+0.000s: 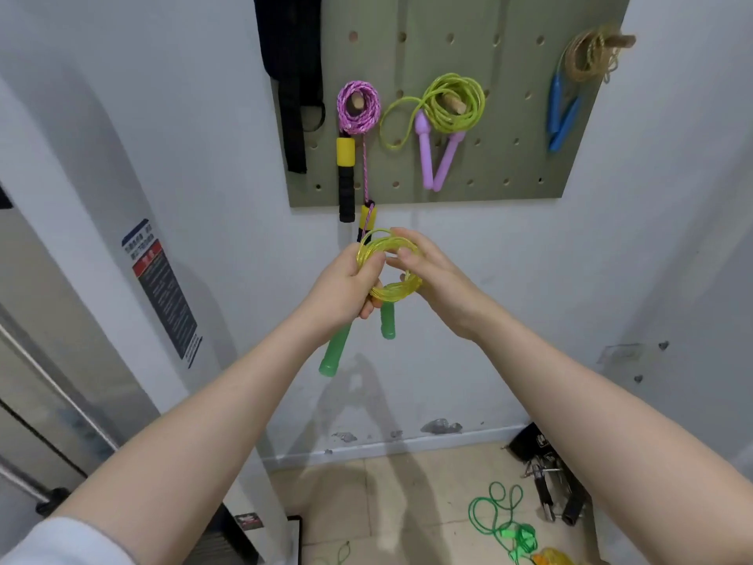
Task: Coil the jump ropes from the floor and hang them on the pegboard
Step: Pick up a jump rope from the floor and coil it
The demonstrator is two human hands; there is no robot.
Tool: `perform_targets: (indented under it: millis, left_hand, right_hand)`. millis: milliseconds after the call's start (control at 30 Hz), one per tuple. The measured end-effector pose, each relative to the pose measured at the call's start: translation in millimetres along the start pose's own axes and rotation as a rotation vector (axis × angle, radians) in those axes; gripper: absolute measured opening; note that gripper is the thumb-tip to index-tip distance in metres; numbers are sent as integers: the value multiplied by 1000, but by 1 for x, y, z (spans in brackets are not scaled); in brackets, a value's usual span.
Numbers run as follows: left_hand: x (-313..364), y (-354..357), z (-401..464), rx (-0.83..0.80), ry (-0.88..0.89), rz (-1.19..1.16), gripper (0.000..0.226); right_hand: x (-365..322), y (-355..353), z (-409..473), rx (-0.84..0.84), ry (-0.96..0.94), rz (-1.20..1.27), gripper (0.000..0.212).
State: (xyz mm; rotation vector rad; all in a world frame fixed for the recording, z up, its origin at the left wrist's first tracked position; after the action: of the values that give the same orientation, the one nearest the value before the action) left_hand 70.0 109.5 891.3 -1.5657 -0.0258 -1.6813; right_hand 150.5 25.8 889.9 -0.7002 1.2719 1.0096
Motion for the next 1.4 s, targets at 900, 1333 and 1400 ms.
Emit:
perform_targets:
  millis: [900, 1333, 1400]
  left_hand:
    - [225, 180, 316, 146, 521, 20, 8]
    - [254, 198, 387, 290, 574, 84, 26]
    - [251, 196, 393, 285, 546, 109, 25]
  right_hand:
    - [-178, -360, 95, 598, -425, -154, 11]
    - [-211, -425, 151, 696, -495, -266, 4]
    - [-208, -427, 160, 687, -469, -275, 4]
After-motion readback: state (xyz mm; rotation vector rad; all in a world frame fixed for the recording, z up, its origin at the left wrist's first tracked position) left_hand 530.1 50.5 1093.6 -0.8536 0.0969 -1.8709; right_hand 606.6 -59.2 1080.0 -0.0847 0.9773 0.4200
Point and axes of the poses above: each hand's wrist, its own z-axis towards the middle knuckle, its own y-axis out of the palm, x = y × z, the point moved 6 cm from there along z, towards the middle knuckle, and after that the axes turned 8 degrees about z, right-handed, at the moved point
